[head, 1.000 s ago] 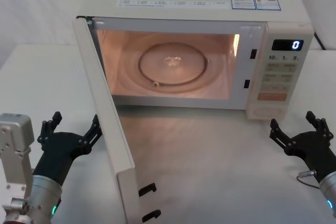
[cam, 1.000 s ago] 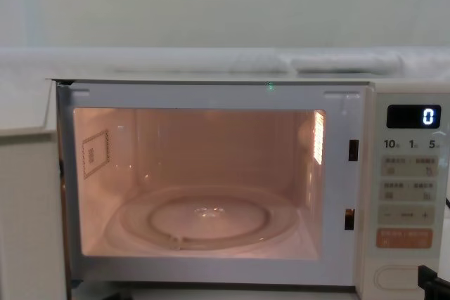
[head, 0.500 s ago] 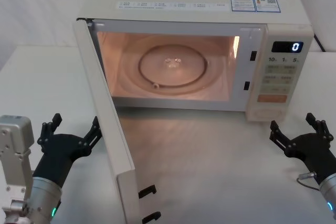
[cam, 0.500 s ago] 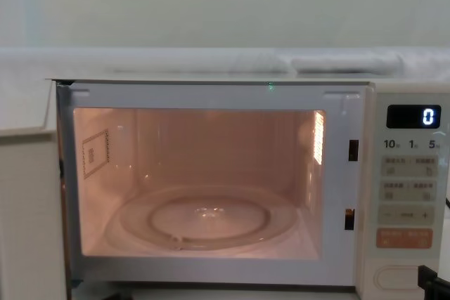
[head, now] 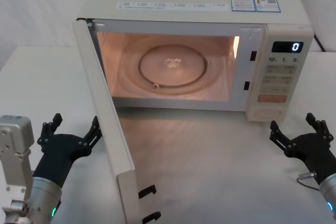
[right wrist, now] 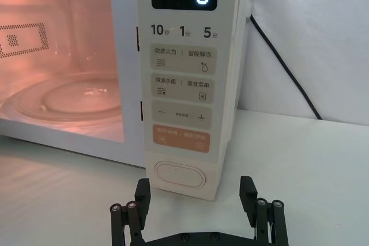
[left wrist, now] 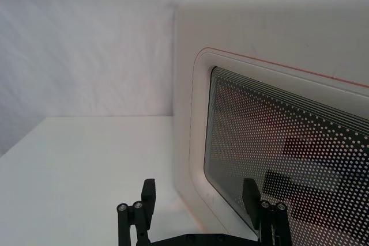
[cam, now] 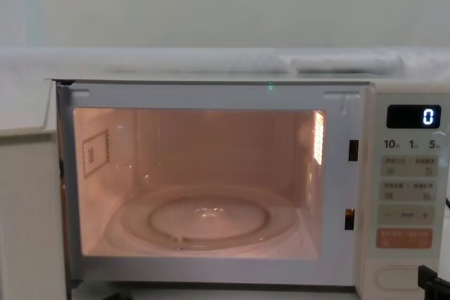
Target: Press the button to open the microwave door with one hand; close the microwave door with the other hand.
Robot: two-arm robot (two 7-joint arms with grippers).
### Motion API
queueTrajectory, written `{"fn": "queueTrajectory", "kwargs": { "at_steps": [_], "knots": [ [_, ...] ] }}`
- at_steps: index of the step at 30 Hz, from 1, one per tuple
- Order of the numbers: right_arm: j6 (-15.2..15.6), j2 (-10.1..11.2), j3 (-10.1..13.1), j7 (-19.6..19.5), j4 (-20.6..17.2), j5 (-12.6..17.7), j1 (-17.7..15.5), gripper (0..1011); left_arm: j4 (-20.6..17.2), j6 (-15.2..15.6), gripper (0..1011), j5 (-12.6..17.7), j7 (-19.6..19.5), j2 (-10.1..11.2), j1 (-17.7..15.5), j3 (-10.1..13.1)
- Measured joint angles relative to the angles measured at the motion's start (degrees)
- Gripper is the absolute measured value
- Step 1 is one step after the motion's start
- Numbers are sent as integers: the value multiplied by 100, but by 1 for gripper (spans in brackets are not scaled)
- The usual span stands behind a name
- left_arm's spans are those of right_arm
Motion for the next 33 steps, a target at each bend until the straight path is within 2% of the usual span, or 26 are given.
{"fn": "queueTrajectory", "kwargs": {
  "at_steps": [2,10,16,18,19,21,33],
  "knots": [
    [0,0,0,0,0,0,0,1002,0,0,962,0,0,0,0,0],
    [0,0,0,0,0,0,0,1002,0,0,770,0,0,0,0,0],
    [0,0,0,0,0,0,0,1002,0,0,551,0,0,0,0,0],
    [0,0,0,0,0,0,0,1002,0,0,510,0,0,0,0,0],
    [0,0,0,0,0,0,0,1002,0,0,447,0,0,0,0,0],
    [0,0,0,0,0,0,0,1002,0,0,413,0,0,0,0,0],
    [0,0,0,0,0,0,0,1002,0,0,7,0,0,0,0,0]
  ]
}}
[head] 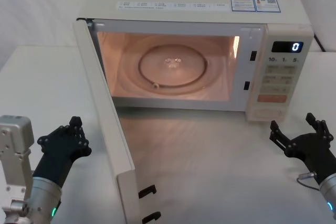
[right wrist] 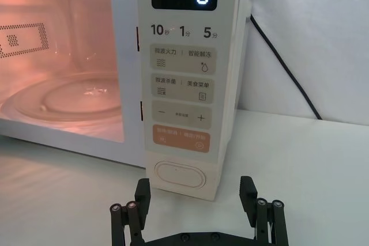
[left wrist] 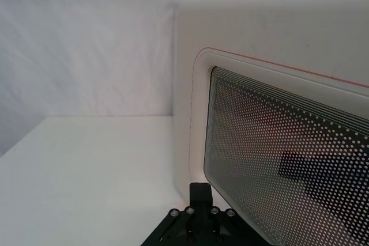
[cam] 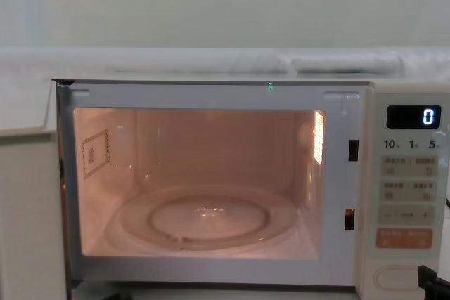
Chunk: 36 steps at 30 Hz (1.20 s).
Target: Press the button to open the microwave door with one hand; close the microwave door with the other hand.
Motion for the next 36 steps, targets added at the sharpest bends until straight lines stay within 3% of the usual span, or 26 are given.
{"fn": "queueTrajectory", "kwargs": {
  "at_steps": [36],
  "knots": [
    [0,0,0,0,0,0,0,1002,-26,13,0,-9,-38,-30,20,-66]
  ]
}}
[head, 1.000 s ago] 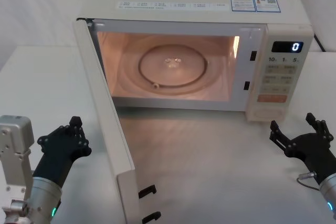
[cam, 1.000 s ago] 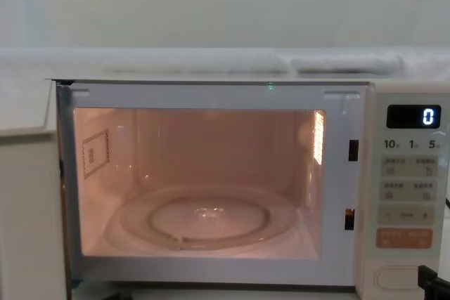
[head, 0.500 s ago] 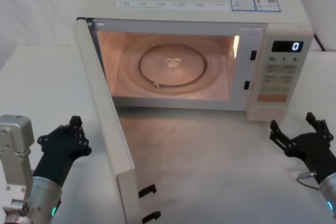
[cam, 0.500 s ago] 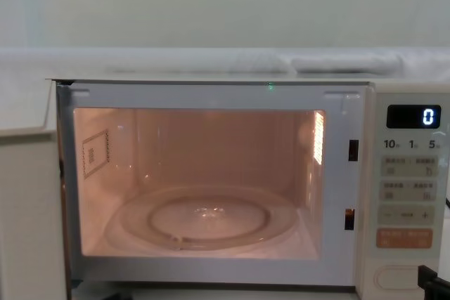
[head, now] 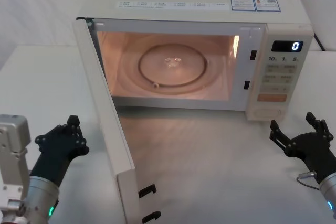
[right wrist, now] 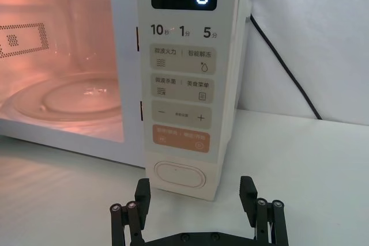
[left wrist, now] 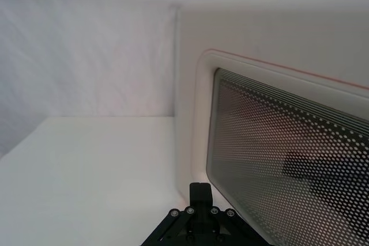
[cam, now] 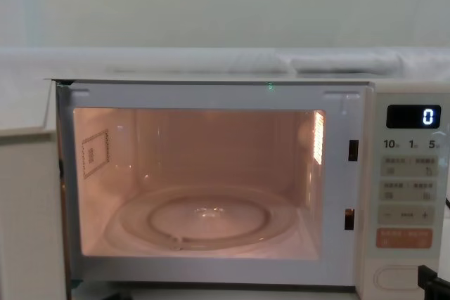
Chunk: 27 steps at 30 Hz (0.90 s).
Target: Press the button to open the microwave door with one hand; close the microwave door with the other hand.
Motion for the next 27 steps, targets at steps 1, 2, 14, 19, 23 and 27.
{"fn": "queueTrajectory", "kwargs": {
  "at_steps": [1,2,14,19,23,27],
  "knots": [
    [0,0,0,0,0,0,0,1002,-13,6,0,-7,-14,-6,10,-22],
    [0,0,0,0,0,0,0,1002,-47,27,0,-23,-43,-19,40,-70],
    [0,0,0,0,0,0,0,1002,-440,131,0,-305,-388,-53,417,-520],
    [0,0,0,0,1,0,0,1002,-617,68,0,-516,-645,-1,562,-749],
    [0,0,0,0,0,0,0,1002,-728,10,0,-656,-886,149,626,-920],
    [0,0,0,0,0,0,0,1002,-807,4,0,-773,-1100,320,631,-1012]
  ]
}}
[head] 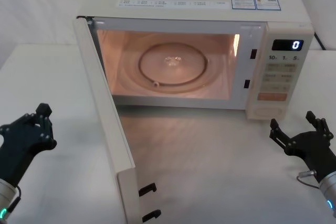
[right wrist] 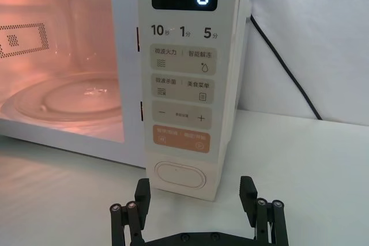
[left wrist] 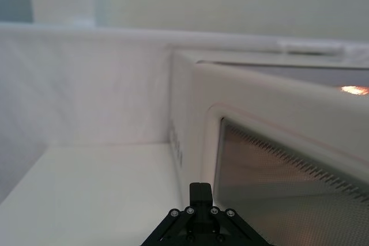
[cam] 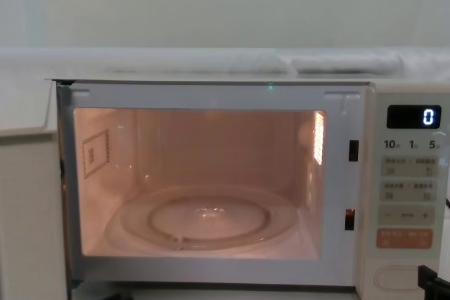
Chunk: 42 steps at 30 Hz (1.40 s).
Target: Press the button to open the microwave door with one hand; close the microwave door with the other hand.
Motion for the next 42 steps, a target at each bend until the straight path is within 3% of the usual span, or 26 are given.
{"fn": "queueTrajectory", "kwargs": {
  "at_steps": [9,15,29,42],
  "knots": [
    [0,0,0,0,0,0,0,1002,-327,-11,0,-469,-577,493,-53,-131],
    [0,0,0,0,0,0,1,1002,-462,4,0,-656,-733,688,-125,-128],
    [0,0,0,0,0,0,0,1002,-378,167,0,-873,-924,1076,-426,358],
    [0,0,0,0,0,0,0,1002,-132,224,0,-1119,-957,1140,-863,791]
  ]
}}
